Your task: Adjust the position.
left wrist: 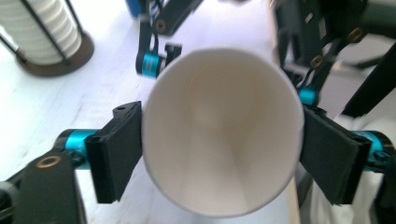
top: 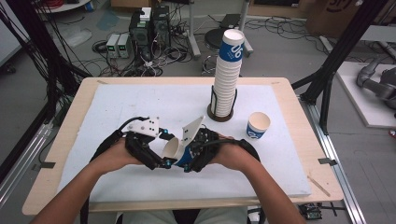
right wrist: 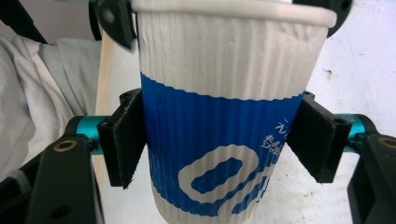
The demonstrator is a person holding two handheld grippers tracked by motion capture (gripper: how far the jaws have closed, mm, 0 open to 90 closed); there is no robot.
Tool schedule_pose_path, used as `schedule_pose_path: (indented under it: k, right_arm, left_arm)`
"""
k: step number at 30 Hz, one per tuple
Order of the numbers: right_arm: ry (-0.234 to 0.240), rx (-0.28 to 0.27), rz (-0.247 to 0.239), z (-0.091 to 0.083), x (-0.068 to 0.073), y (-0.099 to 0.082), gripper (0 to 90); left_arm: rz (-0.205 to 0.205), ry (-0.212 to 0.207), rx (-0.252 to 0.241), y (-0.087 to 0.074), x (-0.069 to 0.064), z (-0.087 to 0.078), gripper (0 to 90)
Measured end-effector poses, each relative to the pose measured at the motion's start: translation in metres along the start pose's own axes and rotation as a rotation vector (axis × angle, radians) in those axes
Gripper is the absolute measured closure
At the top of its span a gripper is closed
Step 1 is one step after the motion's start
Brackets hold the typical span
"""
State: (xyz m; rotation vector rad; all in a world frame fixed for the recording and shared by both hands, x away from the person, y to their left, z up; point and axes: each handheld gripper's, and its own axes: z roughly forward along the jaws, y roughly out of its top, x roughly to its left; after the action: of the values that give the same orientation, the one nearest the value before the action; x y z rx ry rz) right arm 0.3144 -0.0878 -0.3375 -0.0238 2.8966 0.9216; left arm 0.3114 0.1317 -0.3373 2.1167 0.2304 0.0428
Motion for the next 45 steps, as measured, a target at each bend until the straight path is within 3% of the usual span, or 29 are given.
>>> schedule_pose_path:
  k: [8,12,19,24,32,37,41,45]
  right_arm:
    - [-0.004,-0.163,0.073,-0.011,-0.004,-0.023,26.5]
    - [-0.023,-0.261,0.132,-0.018,-0.007,-0.038,26.5]
    - [-0.065,-0.391,0.225,-0.025,-0.009,-0.064,26.5]
    - [-0.120,-0.454,0.255,-0.029,-0.007,-0.078,26.5]
    - [-0.225,-0.557,0.292,-0.032,-0.001,-0.100,26.4]
    - [-0.273,-0.606,0.303,-0.035,0.003,-0.110,26.4]
    - [-0.308,-0.636,0.309,-0.038,0.005,-0.115,26.4]
    - [-0.325,-0.656,0.320,-0.040,0.006,-0.118,26.3]
  left_arm:
    - [-0.044,0.015,-0.230,-0.008,0.002,-0.019,17.0]
    - [-0.082,0.058,-0.342,-0.015,0.005,-0.030,16.8]
    - [-0.132,0.137,-0.435,-0.030,0.009,-0.042,16.7]
    - [-0.169,0.230,-0.508,-0.042,0.012,-0.050,16.8]
    - [-0.209,0.345,-0.545,-0.069,0.015,-0.053,16.8]
    - [-0.200,0.415,-0.537,-0.085,0.013,-0.050,16.8]
    - [-0.203,0.453,-0.545,-0.098,0.011,-0.047,16.8]
    - [-0.196,0.461,-0.517,-0.102,0.011,-0.045,16.8]
